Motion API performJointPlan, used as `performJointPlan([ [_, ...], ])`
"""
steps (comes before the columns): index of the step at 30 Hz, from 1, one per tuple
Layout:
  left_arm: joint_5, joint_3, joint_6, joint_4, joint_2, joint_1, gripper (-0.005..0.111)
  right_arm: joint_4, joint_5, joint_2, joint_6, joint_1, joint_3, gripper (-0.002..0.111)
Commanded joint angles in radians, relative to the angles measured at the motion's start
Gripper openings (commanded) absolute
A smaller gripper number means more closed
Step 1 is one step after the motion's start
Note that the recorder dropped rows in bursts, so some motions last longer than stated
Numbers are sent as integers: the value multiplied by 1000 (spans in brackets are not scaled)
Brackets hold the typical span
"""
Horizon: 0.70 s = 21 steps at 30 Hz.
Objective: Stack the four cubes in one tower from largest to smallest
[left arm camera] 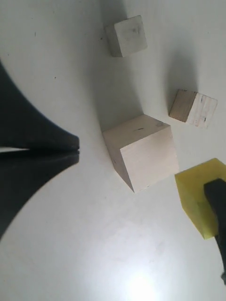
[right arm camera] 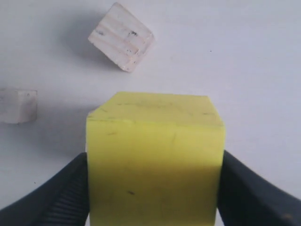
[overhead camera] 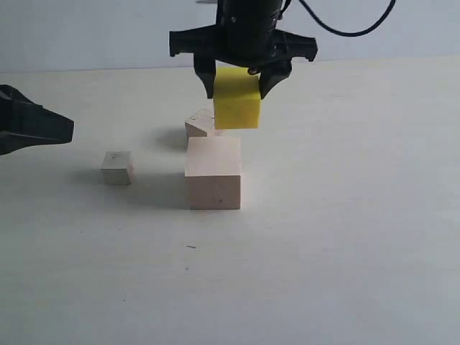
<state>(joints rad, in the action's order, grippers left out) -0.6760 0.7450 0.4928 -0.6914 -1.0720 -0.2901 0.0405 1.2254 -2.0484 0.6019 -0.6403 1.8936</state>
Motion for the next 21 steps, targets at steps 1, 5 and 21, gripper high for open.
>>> performJointPlan([
  [1,25,-4,-3,3,8,2,0,-3,-4,13,1,-23,7,0],
  [5,27,-4,-3,1,8,2,0,-10,-4,-8,4,-46,7,0],
  [21,20,-4,-3,1,8,2,0,-67,-4,-47,4,-46,7,0],
])
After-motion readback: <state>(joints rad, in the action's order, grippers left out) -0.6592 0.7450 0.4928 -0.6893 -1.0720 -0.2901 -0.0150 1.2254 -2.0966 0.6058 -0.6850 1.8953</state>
